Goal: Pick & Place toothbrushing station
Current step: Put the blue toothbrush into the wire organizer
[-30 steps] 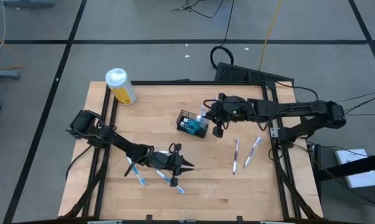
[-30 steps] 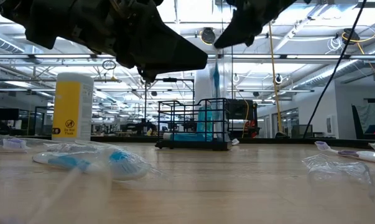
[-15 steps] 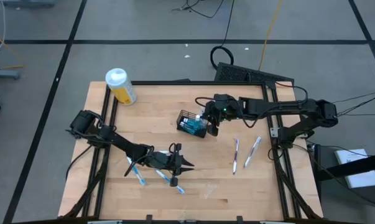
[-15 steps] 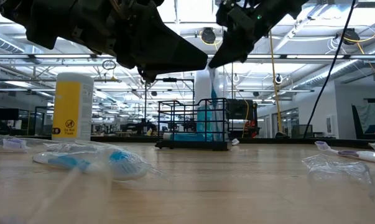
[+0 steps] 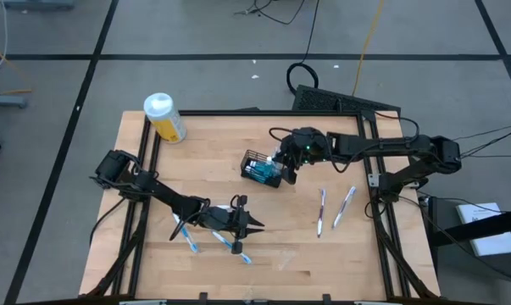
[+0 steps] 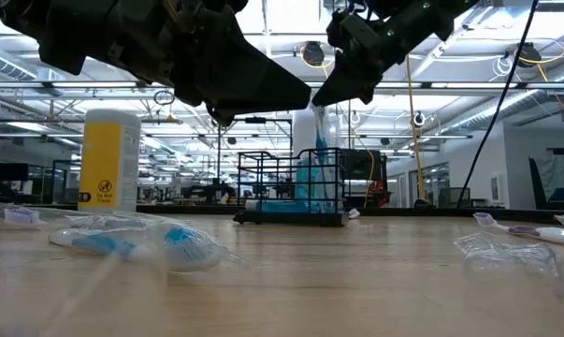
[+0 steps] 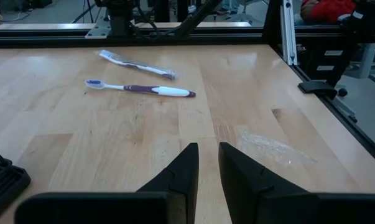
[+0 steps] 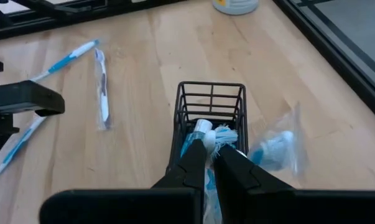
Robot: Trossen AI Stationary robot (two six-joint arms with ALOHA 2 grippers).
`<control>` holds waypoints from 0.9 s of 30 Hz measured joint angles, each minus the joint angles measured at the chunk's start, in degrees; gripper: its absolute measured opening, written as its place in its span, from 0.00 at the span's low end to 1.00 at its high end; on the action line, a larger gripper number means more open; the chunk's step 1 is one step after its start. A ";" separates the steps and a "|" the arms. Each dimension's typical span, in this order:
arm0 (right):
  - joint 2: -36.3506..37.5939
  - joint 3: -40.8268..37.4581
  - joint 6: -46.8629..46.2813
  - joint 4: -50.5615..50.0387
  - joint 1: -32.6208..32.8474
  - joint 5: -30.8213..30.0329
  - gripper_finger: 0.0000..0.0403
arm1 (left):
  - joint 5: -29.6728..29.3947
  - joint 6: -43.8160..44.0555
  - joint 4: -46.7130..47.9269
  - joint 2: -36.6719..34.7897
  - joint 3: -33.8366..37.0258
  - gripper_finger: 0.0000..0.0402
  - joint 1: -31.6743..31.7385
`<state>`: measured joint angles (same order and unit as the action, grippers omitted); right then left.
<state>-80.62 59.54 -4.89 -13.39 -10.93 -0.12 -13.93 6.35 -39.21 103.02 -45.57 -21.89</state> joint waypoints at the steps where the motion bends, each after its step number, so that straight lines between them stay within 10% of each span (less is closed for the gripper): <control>1: 0.00 -0.03 -0.23 0.01 -0.06 -0.04 0.02 | 0.01 0.01 -0.01 0.00 0.00 0.17 -0.01; 27: 0.76 -0.32 -0.82 2.01 0.29 -1.23 0.38 | 0.00 0.09 0.10 0.02 0.00 0.17 -0.02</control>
<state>-79.86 59.22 -5.70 -11.37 -10.64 -1.35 -13.93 6.44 -39.11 103.04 -45.56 -21.91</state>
